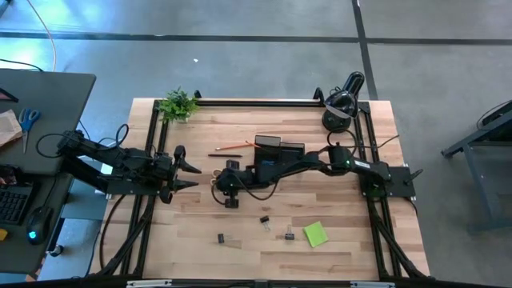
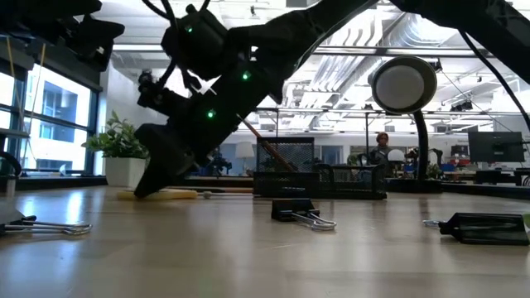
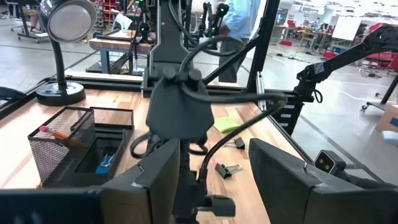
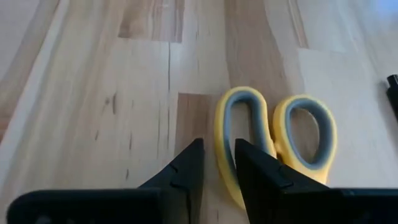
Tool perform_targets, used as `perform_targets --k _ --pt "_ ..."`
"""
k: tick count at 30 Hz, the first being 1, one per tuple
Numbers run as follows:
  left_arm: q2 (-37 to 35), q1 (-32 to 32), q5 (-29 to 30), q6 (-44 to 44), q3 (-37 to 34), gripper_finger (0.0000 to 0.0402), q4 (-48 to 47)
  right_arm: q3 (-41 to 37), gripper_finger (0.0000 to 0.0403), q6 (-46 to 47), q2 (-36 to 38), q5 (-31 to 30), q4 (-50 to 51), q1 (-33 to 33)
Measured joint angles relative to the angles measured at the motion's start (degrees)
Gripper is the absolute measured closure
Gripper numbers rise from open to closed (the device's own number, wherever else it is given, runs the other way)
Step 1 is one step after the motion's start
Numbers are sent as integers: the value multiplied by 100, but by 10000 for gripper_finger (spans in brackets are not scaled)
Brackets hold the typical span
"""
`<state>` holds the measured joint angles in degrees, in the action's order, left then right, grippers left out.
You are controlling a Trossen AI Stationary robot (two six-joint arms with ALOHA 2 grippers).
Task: Pick and place office supplies into organizer
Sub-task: Put the yellow scissors into the desk organizer
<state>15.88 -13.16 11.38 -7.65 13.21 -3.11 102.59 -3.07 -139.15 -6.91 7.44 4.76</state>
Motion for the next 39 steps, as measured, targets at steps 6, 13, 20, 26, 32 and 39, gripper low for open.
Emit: perform_targets --k 6,13,20,26,32,39 --pt "0 -1 2 10 0 218 3 22 320 -23 -102 28 -29 -23" --pt "0 -1 17 16 0 218 0 24 320 -48 -123 64 -37 56" --pt "0 1 20 32 0 218 -7 22 322 238 -131 277 -44 115" --pt "0 -1 20 30 0 218 -7 16 378 261 -138 -94 -45 264" --pt "0 0 20 30 0 218 -4 6 387 261 -149 -557 -126 421" --pt "-4 -1 -140 28 0 218 -4 -28 396 168 -20 -501 -472 541"
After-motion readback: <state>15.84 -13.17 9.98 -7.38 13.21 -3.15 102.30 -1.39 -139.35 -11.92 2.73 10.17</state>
